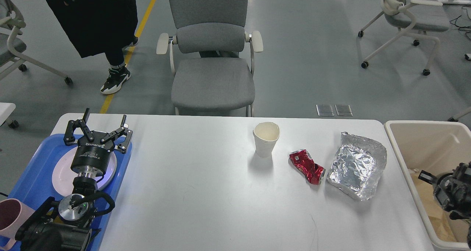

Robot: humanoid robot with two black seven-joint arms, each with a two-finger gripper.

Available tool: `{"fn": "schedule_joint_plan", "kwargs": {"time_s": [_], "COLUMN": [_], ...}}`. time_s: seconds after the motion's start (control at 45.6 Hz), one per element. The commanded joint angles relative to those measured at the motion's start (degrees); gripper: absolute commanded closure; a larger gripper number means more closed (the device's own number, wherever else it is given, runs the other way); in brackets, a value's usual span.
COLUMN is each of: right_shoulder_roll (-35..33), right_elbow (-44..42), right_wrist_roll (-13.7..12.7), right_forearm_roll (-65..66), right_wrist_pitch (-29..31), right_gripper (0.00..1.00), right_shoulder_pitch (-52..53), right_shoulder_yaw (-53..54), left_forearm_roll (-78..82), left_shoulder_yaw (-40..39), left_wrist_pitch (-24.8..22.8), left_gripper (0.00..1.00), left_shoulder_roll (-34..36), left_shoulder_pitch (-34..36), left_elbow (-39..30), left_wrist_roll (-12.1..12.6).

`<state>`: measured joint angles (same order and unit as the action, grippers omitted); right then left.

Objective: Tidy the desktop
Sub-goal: 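Raise the right gripper out of the bin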

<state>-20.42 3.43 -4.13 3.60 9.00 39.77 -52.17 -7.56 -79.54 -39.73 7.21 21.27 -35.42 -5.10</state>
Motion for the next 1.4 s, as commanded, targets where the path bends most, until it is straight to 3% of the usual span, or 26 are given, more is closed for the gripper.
{"fn": "schedule_joint_plan", "kwargs": {"time_s": [0.0, 0.241, 0.285, 0.329, 0.351, 0.92, 1.183, 1.38], "right_shoulder_roll": [1.0, 1.17, 1.0, 1.0, 1.0, -0.49, -7.96, -9.64], "right_elbow": [-0.53, -0.44, -0.53, -0.53, -0.53, 3.77, 22.48, 47.16], "right_wrist_roll": [-0.18, -0.18, -0.18, -0.18, -0.09, -0.35, -2.11, -3.43], "right_forearm_roll": [0.0, -0.17, -0.17, -0.17, -0.26, 0.09, 10.19, 15.03], "right_wrist_pitch": [-1.79, -2.4, -2.75, -4.15, -4.94, -4.87, -1.71, 3.83], "right_gripper": [1.0, 0.97, 0.6, 0.16, 0.0, 0.0, 0.0, 0.0], "right_shoulder_pitch": [-1.27, -2.41, -2.41, -2.41, -2.41, 1.09, 18.66, 44.22], "right_shoulder_yaw": [0.23, 0.41, 0.32, 0.23, 0.32, 0.14, -5.12, -21.02], "left_forearm_roll": [0.0, 0.0, 0.0, 0.0, 0.0, 0.0, 0.0, 0.0], "left_shoulder_yaw": [0.0, 0.0, 0.09, 0.0, 0.09, 0.0, 0.0, 0.09], "left_wrist_pitch": [0.0, 0.0, 0.0, 0.0, 0.0, 0.0, 0.0, 0.0], "left_gripper": [0.04, 0.04, 0.04, 0.04, 0.04, 0.04, 0.04, 0.04], "left_shoulder_roll": [0.0, 0.0, 0.0, 0.0, 0.0, 0.0, 0.0, 0.0], "left_shoulder_pitch": [0.08, 0.0, 0.0, 0.0, 0.0, 0.08, 0.08, 0.08], "left_elbow": [0.0, 0.0, 0.0, 0.0, 0.0, 0.0, 0.0, 0.0], "left_wrist_roll": [0.0, 0.0, 0.0, 0.0, 0.0, 0.0, 0.0, 0.0]}}
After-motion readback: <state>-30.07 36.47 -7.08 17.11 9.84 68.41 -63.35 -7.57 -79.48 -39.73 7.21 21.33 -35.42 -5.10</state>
